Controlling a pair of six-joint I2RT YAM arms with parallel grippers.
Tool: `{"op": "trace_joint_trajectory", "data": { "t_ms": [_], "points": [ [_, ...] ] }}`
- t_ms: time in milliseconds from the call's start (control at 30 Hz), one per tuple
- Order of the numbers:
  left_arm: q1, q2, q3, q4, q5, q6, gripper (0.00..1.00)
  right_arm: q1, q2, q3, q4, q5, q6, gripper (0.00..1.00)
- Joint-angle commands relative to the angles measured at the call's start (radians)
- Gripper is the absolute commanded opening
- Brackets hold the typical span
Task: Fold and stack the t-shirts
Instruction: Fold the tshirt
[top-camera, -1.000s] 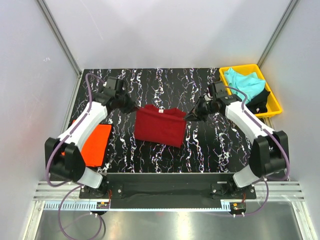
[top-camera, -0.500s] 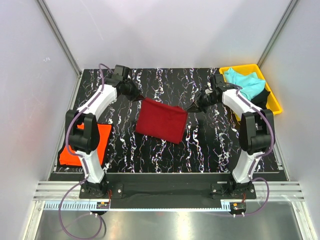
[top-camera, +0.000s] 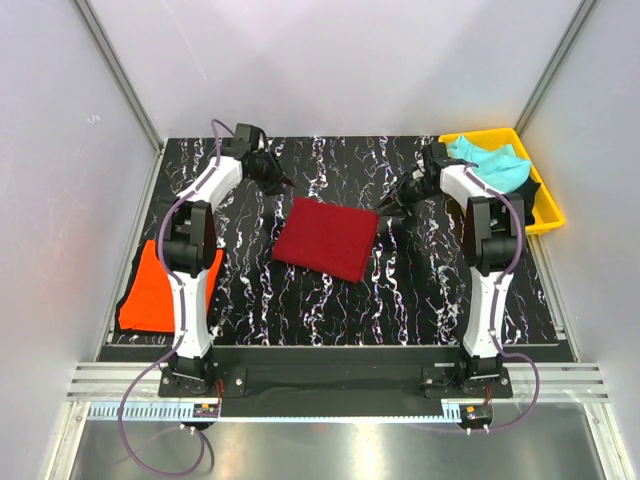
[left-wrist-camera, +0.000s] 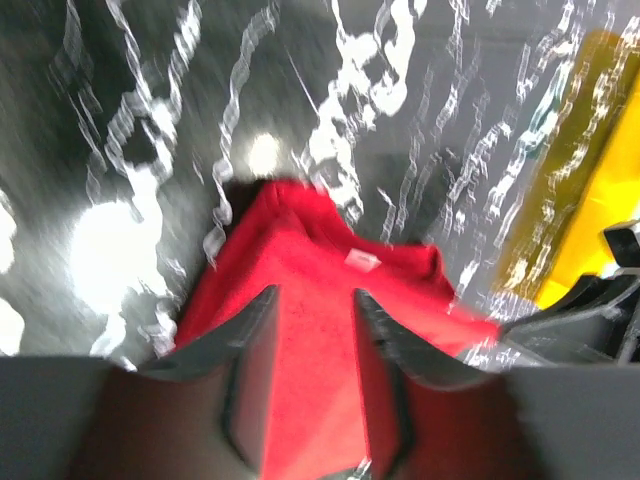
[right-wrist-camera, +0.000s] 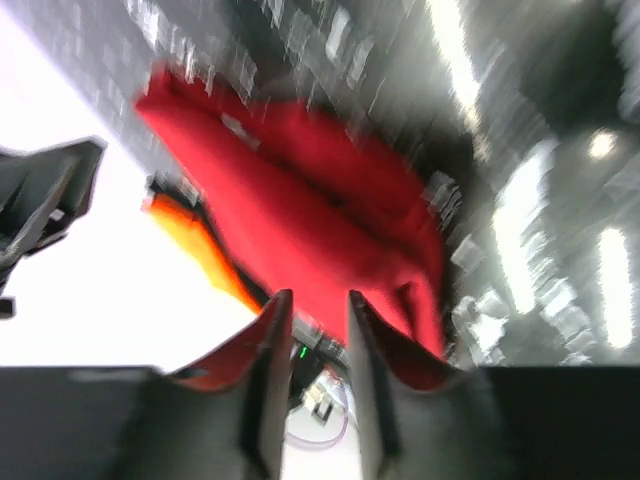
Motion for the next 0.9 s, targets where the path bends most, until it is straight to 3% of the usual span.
{"op": "trace_joint_trajectory", "data": {
  "t_ms": [0, 100, 200, 267, 367, 467, 500, 567, 633, 700, 867],
  "points": [
    [0.066, 0.086, 0.198, -0.005, 0.005, 0.107, 0.44, -0.059, 0.071, 0.168, -0.061, 0.090, -0.112, 0.39],
    [0.086, 0.064, 0.321, -0.083, 0.002, 0.171, 0.47, -0.063, 0.074, 0.313, -0.214, 0.184, -0.229, 0.57],
    [0.080, -0.031, 0.289, -0.079, 0.057, 0.200, 0.47, -0.063, 0.013, 0.301, -0.265, 0.199, -0.280, 0.59],
    [0.063, -0.085, 0.193, -0.051, 0.137, 0.206, 0.46, -0.059, -0.067, 0.203, -0.236, 0.163, -0.268, 0.58],
    [0.030, -0.198, -0.037, 0.105, 0.281, 0.171, 0.43, -0.028, -0.185, 0.009, -0.088, 0.068, -0.213, 0.58],
    [-0.006, -0.295, -0.276, 0.316, 0.336, 0.102, 0.41, 0.009, -0.237, -0.177, 0.150, -0.047, -0.084, 0.56],
    [-0.012, -0.315, -0.335, 0.469, 0.370, 0.073, 0.41, 0.019, -0.259, -0.220, 0.299, -0.084, 0.009, 0.54],
    [-0.020, -0.332, -0.504, 0.675, 0.430, -0.072, 0.41, 0.059, -0.267, -0.340, 0.476, -0.095, 0.165, 0.43],
    [-0.018, -0.314, -0.602, 0.916, 0.451, -0.211, 0.40, 0.085, -0.253, -0.412, 0.705, -0.086, 0.243, 0.26],
    [-0.018, -0.265, -0.633, 1.075, 0.453, -0.279, 0.38, 0.118, -0.212, -0.425, 0.831, -0.062, 0.302, 0.23],
    [-0.020, -0.133, -0.602, 1.208, 0.430, -0.321, 0.37, 0.128, -0.072, -0.420, 1.018, -0.045, 0.393, 0.22]
  ]
}}
